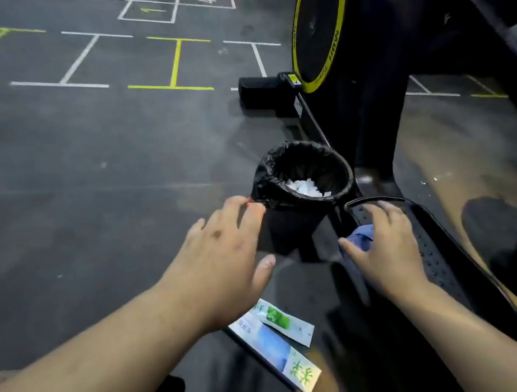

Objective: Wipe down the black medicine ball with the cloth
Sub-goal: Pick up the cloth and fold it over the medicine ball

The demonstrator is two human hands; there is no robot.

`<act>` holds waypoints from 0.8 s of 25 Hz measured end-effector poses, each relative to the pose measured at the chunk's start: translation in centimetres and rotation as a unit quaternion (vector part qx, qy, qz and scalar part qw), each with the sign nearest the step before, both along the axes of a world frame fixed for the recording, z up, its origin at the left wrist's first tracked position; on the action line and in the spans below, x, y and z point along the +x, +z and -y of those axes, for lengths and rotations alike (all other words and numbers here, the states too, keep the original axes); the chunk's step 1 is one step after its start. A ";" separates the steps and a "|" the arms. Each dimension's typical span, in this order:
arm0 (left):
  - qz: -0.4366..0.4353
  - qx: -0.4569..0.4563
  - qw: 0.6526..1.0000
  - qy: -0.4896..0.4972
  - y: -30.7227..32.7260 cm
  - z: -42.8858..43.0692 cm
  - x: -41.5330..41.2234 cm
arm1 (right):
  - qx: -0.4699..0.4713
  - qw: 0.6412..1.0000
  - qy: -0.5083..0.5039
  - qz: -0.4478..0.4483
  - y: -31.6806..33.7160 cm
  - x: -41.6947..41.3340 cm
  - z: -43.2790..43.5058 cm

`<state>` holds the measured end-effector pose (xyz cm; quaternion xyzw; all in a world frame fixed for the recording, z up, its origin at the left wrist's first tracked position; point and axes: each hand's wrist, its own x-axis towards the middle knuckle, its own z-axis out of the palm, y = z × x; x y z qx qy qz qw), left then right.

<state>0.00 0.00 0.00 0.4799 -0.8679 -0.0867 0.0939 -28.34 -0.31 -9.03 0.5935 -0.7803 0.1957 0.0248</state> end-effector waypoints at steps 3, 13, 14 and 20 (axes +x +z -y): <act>0.075 0.025 0.997 0.005 -1.4 -0.3 0.1 | 0.063 0.993 -0.095 0.008 -1.9 -0.8 -0.8; 0.027 0.002 0.997 0.065 -0.1 0.7 1.2 | -0.041 0.986 -0.129 0.094 0.9 -0.6 -0.4; 0.022 0.007 0.997 0.070 0.2 0.8 1.5 | -0.072 0.984 -0.108 0.119 2.3 0.1 -0.2; -0.127 0.156 0.972 0.124 2.0 1.7 3.2 | -0.158 0.906 0.120 0.374 11.1 10.3 2.2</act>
